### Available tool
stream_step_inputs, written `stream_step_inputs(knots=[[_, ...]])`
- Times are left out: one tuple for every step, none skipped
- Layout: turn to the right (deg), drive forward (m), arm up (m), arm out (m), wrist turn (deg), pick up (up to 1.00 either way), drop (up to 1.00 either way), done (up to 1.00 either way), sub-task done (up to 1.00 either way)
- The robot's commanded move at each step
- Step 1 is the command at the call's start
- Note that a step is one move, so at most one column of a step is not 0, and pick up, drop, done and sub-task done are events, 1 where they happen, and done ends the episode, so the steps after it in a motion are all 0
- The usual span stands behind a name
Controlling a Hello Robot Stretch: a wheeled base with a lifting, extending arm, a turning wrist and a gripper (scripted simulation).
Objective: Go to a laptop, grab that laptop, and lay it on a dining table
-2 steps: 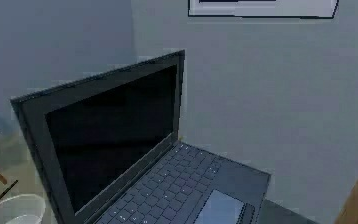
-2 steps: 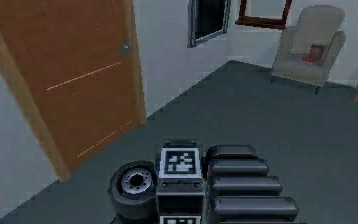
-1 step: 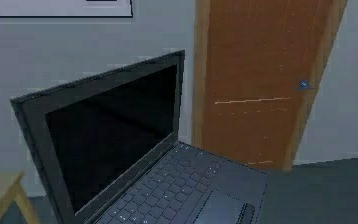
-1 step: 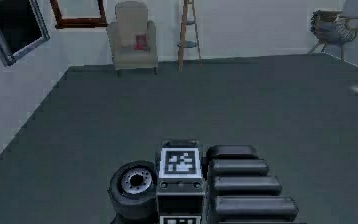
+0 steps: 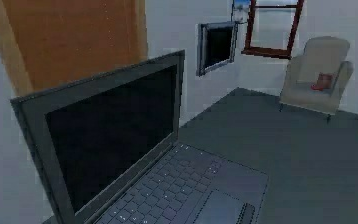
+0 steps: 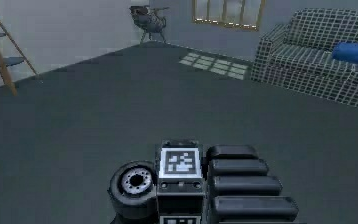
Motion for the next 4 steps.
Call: stream_step_inputs(knots=[[45.0, 0.00, 0.00, 0.00, 0.0, 0.00, 0.00, 0.00, 0.00], [42.0, 0.00, 0.00, 0.00, 0.0, 0.00, 0.00, 0.00, 0.00], [45.0, 0.00, 0.00, 0.00, 0.0, 0.00, 0.00, 0.00, 0.00], [45.0, 0.00, 0.00, 0.00, 0.0, 0.00, 0.00, 0.00, 0.00]])
